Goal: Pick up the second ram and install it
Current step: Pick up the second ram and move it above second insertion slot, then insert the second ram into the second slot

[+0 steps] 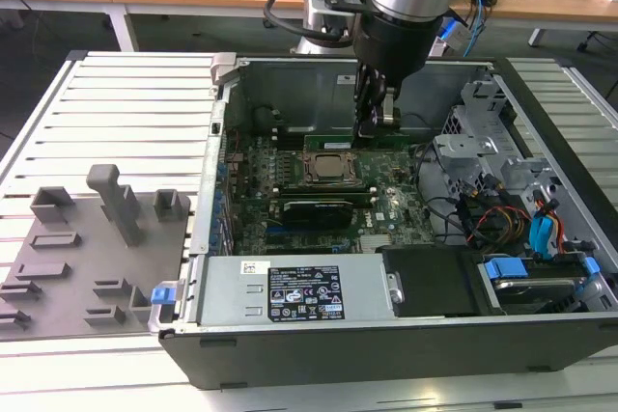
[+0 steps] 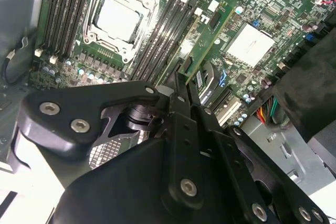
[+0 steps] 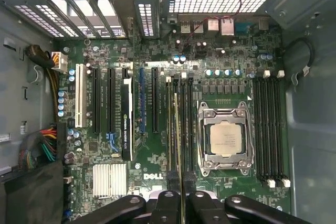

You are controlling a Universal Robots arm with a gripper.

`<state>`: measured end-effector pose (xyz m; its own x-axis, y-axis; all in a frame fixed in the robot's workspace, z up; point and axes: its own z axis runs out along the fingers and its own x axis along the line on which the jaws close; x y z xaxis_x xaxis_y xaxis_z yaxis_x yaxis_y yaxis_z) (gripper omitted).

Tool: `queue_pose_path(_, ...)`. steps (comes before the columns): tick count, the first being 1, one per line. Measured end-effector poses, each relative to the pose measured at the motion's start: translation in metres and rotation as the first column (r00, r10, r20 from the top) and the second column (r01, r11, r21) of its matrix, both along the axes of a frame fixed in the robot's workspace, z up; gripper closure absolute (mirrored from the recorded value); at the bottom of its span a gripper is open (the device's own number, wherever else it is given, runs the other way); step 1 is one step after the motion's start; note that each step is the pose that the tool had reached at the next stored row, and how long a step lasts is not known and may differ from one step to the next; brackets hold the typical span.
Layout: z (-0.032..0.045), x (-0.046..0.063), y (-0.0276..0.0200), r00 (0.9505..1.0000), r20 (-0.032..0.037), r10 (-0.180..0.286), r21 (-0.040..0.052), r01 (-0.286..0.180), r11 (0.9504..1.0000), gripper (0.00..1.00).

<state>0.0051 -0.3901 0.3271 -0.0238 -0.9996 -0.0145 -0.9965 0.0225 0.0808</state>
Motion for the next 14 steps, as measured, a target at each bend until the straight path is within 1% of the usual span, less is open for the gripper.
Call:
queue_pose_path(12,-0.0007,0.0000,0.0000,1.0000,0.0001,0.000,0.0002,0.000,1.0000,0.86)
queue_pose_path(13,-0.0012,-0.0001,0.0000,1.0000,0.0001,0.000,0.0036,0.000,1.0000,0.86)
queue_pose_path(14,-0.0019,-0.0002,0.0000,1.0000,0.0001,0.000,0.0048,0.000,1.0000,0.86)
